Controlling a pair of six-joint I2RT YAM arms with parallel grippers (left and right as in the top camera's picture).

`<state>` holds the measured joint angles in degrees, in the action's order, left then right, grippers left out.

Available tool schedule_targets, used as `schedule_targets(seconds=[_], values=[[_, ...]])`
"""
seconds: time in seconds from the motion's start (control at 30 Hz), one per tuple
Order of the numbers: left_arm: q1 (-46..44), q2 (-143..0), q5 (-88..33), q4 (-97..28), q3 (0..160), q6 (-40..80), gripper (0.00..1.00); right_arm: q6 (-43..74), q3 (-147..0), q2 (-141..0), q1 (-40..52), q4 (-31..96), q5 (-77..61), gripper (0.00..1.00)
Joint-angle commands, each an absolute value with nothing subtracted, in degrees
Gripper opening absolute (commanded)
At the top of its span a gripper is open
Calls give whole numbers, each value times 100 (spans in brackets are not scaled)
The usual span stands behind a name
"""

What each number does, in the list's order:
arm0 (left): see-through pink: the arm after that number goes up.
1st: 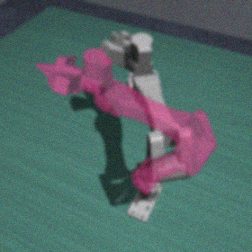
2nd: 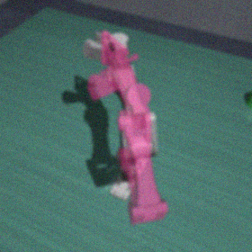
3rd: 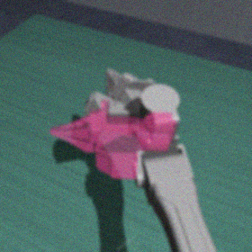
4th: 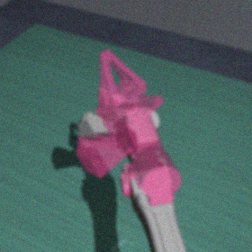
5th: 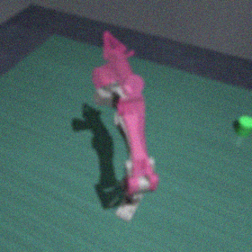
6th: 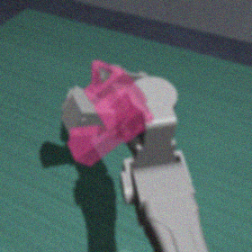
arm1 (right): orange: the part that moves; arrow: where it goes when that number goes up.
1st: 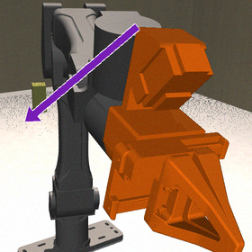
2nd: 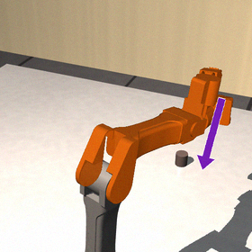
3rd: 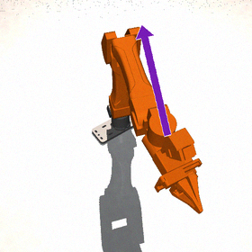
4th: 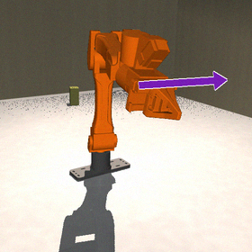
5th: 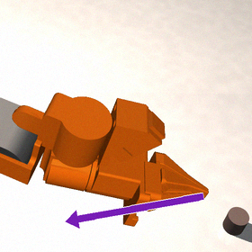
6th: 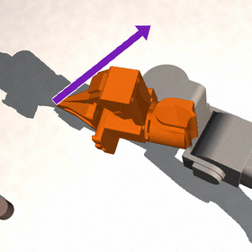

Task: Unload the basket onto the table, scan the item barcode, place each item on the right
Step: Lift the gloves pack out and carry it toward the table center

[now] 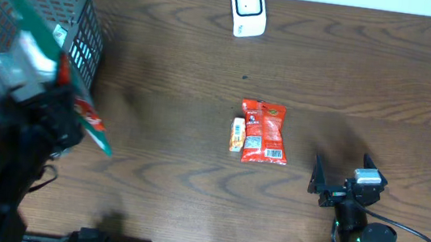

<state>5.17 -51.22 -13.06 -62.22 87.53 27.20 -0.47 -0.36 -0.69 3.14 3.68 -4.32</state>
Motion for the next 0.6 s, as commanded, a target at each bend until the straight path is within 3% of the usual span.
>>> schedule_targets(seconds=[0.0, 0.3, 0.57], values=[[121, -5415, -1608, -6298, 8392, 2873, 7, -73, -30, -38, 250, 390, -458, 99], [-1157, -6576, -1581, -5944, 7387, 3234, 7, -73, -30, -38, 250, 390, -458, 99], [-2320, -8176, -589, -5400, 7255, 3826, 7, -73, -30, -38, 250, 390, -458, 99]])
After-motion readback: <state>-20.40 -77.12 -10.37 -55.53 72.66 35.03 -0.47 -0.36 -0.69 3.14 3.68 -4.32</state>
